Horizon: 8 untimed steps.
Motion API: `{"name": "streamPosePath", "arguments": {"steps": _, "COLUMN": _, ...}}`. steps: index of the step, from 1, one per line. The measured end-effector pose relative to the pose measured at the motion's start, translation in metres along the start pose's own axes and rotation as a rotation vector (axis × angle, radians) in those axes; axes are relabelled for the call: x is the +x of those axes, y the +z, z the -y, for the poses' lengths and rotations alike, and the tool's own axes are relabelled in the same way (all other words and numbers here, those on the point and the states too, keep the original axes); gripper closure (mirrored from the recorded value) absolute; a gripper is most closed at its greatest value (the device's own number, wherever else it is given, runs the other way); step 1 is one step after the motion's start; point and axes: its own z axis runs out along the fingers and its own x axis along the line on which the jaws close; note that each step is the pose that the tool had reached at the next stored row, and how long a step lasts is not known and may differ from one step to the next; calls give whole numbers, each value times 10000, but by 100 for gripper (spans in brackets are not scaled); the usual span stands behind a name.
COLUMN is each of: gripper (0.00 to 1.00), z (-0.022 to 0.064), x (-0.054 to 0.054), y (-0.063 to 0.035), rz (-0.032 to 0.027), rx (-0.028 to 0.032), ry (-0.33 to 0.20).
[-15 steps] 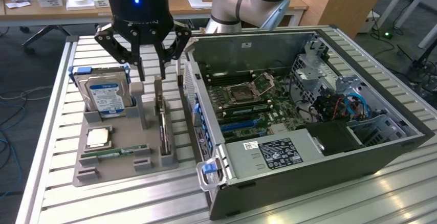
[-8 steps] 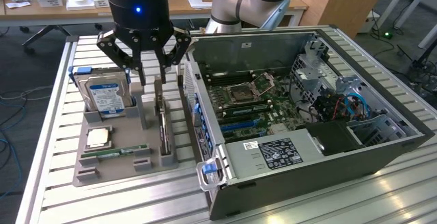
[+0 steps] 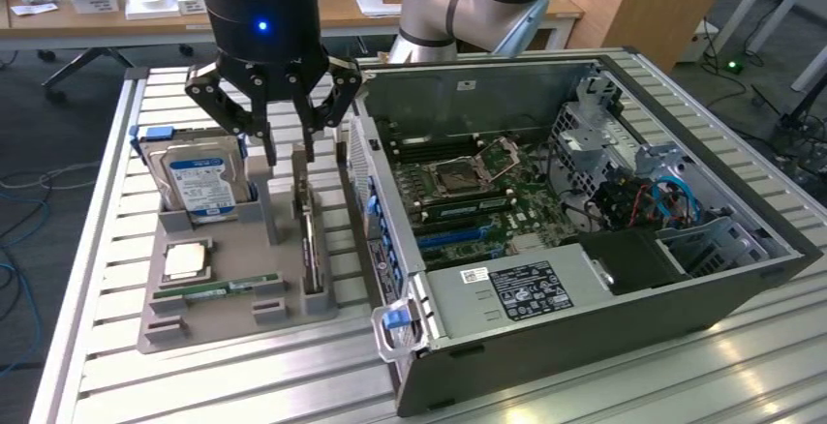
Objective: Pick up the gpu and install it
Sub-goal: 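Pick up the gpu and move the gpu toward the slot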
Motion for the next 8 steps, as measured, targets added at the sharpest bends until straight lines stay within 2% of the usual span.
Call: {"name": "streamPosePath", "arguments": {"steps": 8, "gripper": 58, "z": 0, "x": 0, "y": 0, "rz": 0, "rx": 0, "ry": 0}}
